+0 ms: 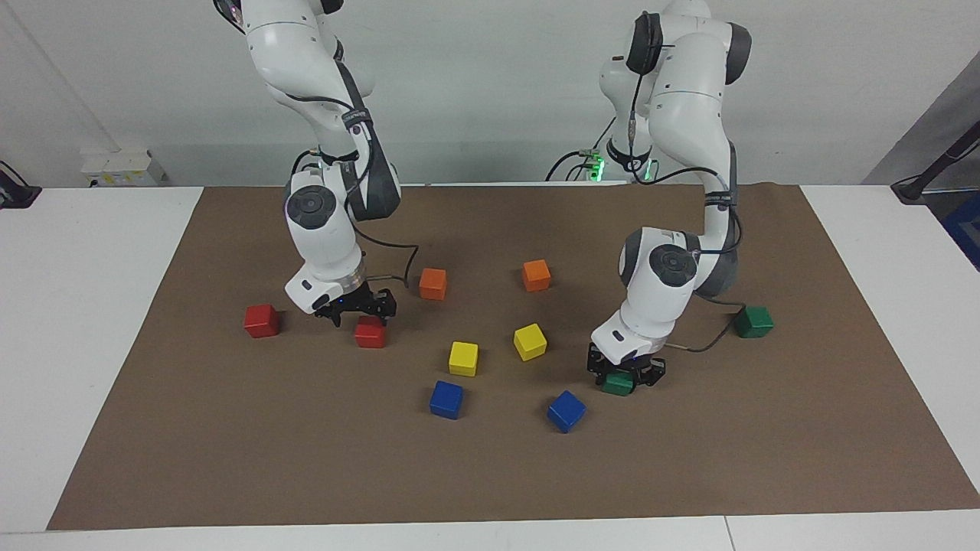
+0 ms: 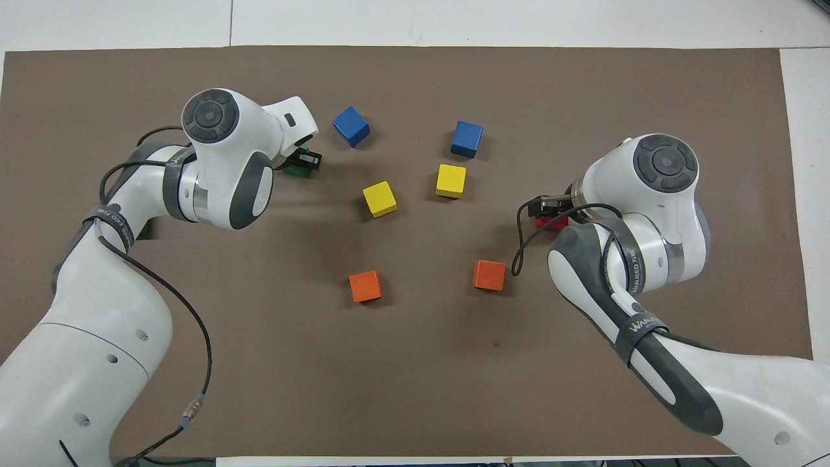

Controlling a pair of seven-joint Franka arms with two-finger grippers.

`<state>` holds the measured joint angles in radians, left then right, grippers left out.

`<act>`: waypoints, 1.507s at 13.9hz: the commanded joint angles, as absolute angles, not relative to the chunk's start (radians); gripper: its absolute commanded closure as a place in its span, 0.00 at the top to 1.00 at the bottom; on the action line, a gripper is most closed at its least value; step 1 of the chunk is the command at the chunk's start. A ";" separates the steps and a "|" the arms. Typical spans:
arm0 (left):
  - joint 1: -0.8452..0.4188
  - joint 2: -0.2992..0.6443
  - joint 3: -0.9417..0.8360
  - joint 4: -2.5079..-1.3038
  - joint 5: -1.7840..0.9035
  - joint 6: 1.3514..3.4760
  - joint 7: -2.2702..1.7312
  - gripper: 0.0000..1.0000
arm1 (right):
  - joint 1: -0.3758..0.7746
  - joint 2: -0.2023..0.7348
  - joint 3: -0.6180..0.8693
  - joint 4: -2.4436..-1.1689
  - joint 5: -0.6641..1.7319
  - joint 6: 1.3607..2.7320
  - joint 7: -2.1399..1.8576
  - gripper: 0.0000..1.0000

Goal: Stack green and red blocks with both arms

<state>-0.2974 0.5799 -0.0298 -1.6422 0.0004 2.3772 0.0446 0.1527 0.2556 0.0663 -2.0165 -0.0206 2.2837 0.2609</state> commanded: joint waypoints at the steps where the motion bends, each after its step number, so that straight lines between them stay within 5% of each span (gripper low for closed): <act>1: -0.310 0.577 -0.008 -1.635 0.022 2.337 0.031 0.00 | 0.150 0.253 0.071 -2.037 -0.009 2.319 0.282 1.00; 6: -0.162 0.384 0.006 -1.644 -0.003 2.102 0.028 0.00 | 0.150 0.278 0.071 -2.056 -0.009 2.362 0.282 0.96; 7: -0.126 0.335 0.006 -1.663 -0.002 2.048 0.046 0.00 | 0.149 0.276 0.071 -2.054 -0.009 2.350 0.282 0.73; 9: -0.046 0.263 0.008 -1.724 -0.002 2.013 0.153 0.00 | 0.150 0.258 0.071 -2.046 -0.009 2.294 0.282 0.00; 15: 0.138 0.190 0.008 -1.913 -0.003 2.175 0.206 0.00 | 0.092 0.117 0.061 -1.945 -0.028 1.958 0.194 0.00; 21: 0.152 0.193 0.006 -2.045 -0.005 2.329 0.219 0.00 | -0.150 0.008 0.061 -1.959 -0.028 1.917 -0.259 0.00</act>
